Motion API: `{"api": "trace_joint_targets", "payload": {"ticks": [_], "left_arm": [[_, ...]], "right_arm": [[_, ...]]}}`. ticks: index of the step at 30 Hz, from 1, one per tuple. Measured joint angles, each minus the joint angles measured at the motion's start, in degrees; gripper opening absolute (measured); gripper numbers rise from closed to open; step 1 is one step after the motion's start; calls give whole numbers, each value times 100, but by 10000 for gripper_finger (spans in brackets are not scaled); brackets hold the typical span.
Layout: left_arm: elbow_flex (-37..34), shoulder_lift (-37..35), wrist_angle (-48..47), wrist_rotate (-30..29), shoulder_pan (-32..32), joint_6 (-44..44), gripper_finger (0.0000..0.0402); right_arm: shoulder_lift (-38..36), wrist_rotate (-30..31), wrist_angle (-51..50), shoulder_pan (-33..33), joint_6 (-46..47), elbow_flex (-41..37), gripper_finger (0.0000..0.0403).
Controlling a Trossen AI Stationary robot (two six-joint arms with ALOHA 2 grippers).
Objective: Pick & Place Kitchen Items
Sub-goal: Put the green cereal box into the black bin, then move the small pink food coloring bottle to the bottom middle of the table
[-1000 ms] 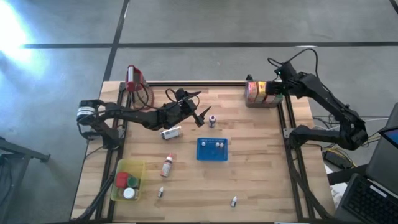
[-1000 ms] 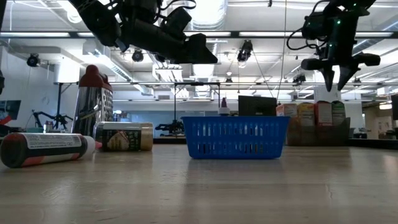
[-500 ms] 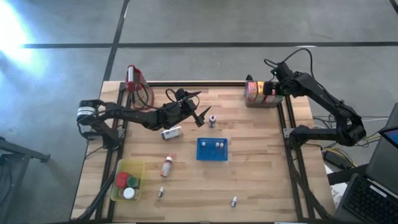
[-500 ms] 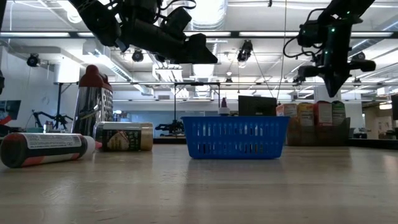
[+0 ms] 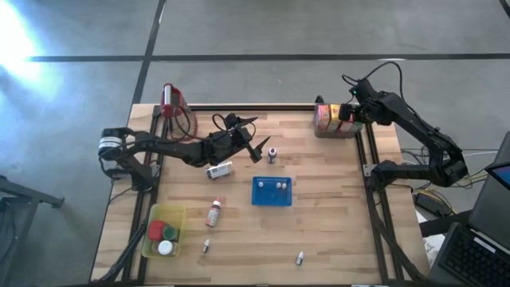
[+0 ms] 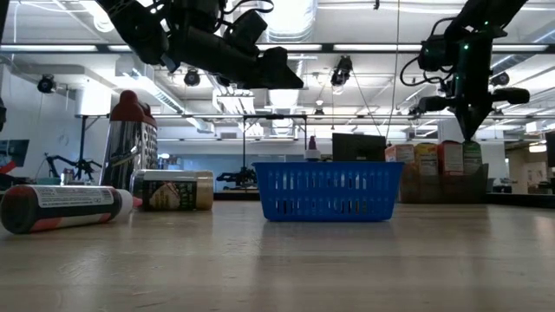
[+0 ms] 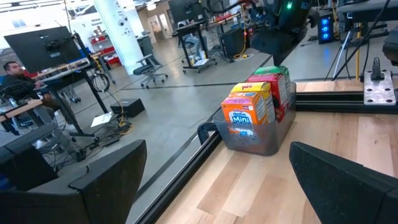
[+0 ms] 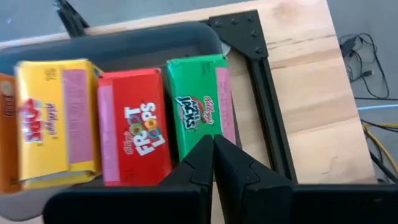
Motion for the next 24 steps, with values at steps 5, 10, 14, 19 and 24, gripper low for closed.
{"api": "trace_joint_targets", "payload": {"ticks": [5, 10, 14, 19, 24], "left_arm": [[0, 0, -2, 1, 0, 2, 399], [0, 0, -2, 0, 1, 78, 399], [0, 0, -2, 0, 0, 103, 399], [0, 0, 9, -1, 0, 101, 399], [0, 0, 15, -1, 0, 101, 399]], "right_arm": [[351, -97, -17, -13, 21, -24, 8], [644, -10, -21, -15, 19, -13, 8], [392, 11, -87, -10, 17, -27, 8], [-239, 113, -46, -17, 15, -28, 8], [-755, 161, -40, 1, -23, -28, 8]]}}
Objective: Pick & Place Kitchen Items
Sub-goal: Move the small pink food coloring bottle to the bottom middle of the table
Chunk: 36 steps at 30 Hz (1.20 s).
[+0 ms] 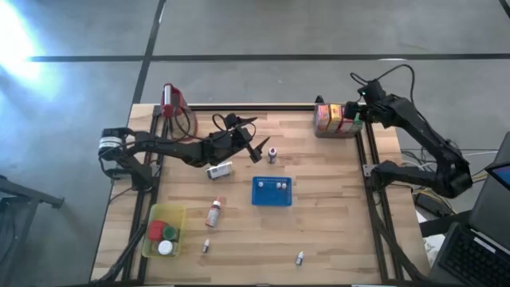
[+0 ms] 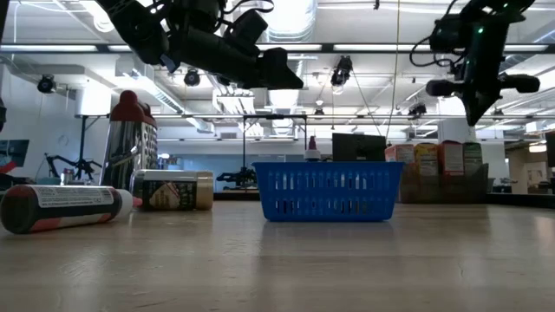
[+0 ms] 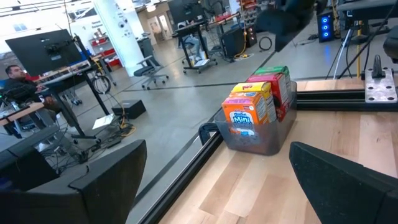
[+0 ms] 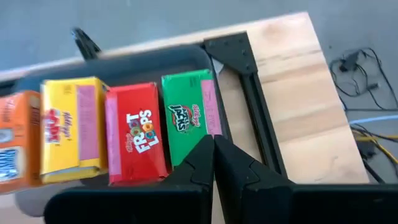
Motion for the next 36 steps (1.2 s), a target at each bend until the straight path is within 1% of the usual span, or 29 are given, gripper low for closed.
{"api": "trace_joint_targets", "payload": {"ticks": [4, 9, 14, 19, 30, 33, 36], "left_arm": [[0, 0, 0, 1, 2, 0, 399], [0, 0, 7, 0, 2, -2, 399], [2, 0, 9, 0, 1, -2, 399], [2, 0, 9, 0, -2, -7, 399], [-9, -2, -63, 1, -7, -83, 399], [-10, -2, -92, 1, -7, -83, 399], [-11, -2, -91, 0, -7, -84, 399]], "right_arm": [[-422, -3, 55, 165, -124, 0, 8], [-911, -131, 129, 559, -276, 0, 8], [-1194, -441, 138, 1061, -555, 0, 8], [-1411, -466, 182, 1511, -636, 0, 8], [-2018, -503, 906, 2096, -1652, 1, 8], [-2128, -755, 1195, 2169, -1977, 2, 8], [-2197, -1159, 1484, 2192, -2282, 2, 8]]}}
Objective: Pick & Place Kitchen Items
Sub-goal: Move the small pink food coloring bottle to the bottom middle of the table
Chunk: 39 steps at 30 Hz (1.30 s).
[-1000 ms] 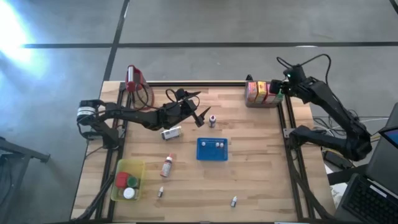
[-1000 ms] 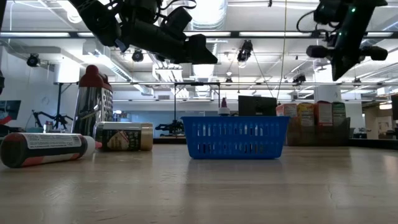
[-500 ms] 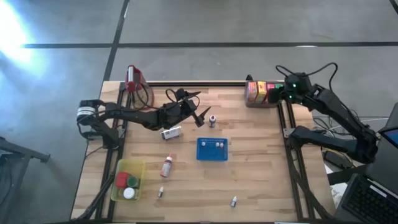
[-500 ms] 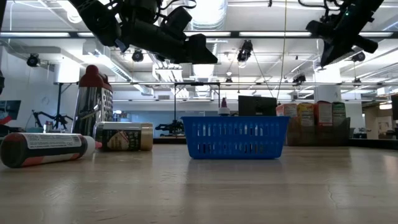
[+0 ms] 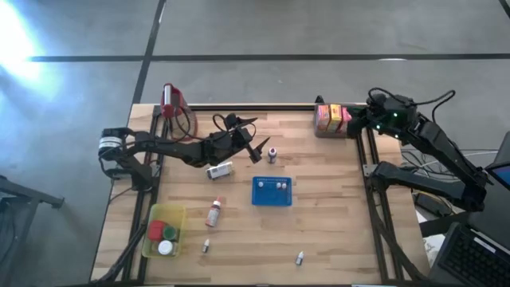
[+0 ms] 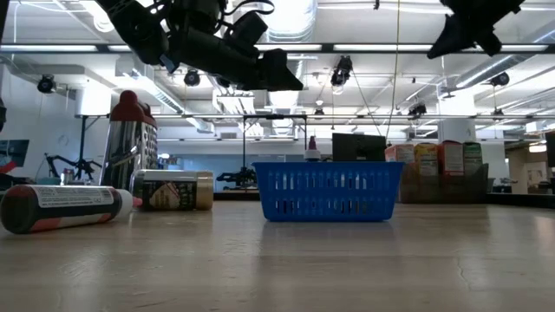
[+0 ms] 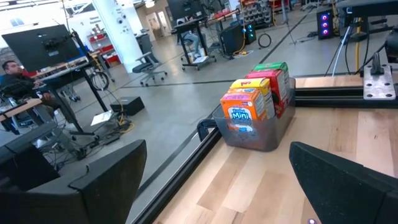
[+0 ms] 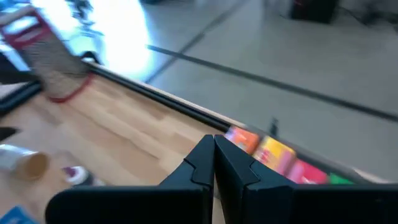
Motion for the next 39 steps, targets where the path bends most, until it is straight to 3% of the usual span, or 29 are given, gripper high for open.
{"api": "trace_joint_targets", "payload": {"ticks": [11, 18, 24, 32, 39], "left_arm": [[11, -4, -26, 0, -26, -414, 399], [87, -71, -51, -14, -52, -712, 399], [91, -421, -648, -22, -70, -932, 399], [264, -1067, -2843, 86, -63, -1901, 399], [238, -1231, -2989, 104, -63, -2112, 399]], "right_arm": [[-143, -1369, 448, -2, -1375, 0, 8], [-670, -2880, -180, -2, -1633, 0, 8], [-1598, -2837, -1168, -2, -1712, 0, 8], [-2758, -2689, -1242, -2, -2180, -185, 8], [-3427, -2700, -1242, -2, -2181, -314, 8]]}}
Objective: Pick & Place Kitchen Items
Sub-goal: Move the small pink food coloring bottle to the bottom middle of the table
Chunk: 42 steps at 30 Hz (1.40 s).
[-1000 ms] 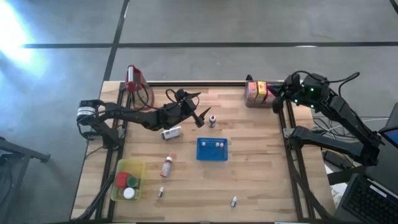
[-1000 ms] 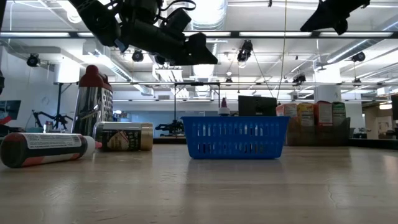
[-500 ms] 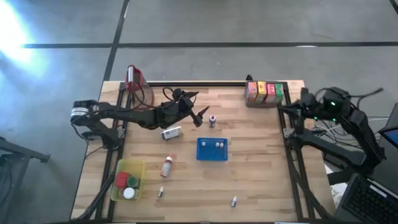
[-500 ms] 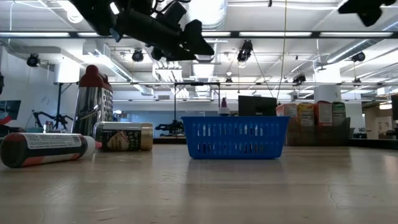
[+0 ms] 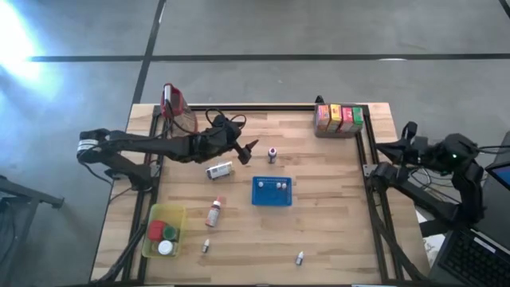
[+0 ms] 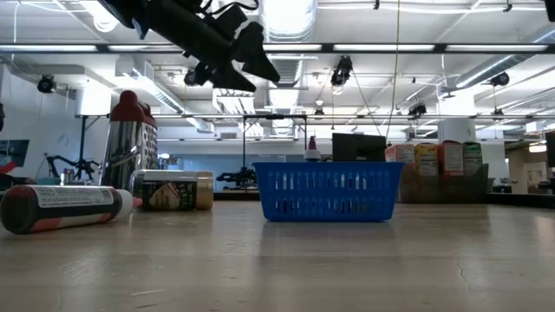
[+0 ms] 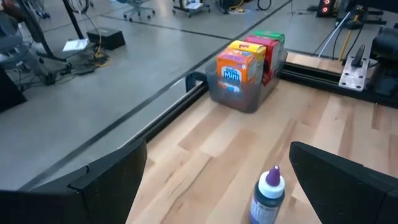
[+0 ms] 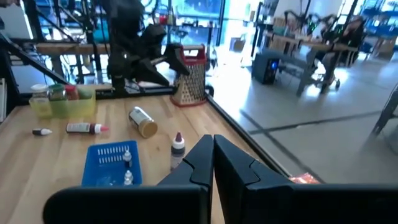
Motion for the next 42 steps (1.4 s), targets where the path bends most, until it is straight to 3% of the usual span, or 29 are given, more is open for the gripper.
{"api": "trace_joint_targets", "payload": {"ticks": [23, 31, 42], "left_arm": [[-22, 2, -11, 157, 0, -65, 399], [214, 92, -298, 731, 74, -192, 399], [1783, 932, -2616, 795, 186, -240, 399]], "right_arm": [[-36, -5, -515, -1, 310, -278, 9], [-36, -7, -511, 0, 324, -290, 8], [-36, -7, -509, 0, 334, -290, 9]]}}
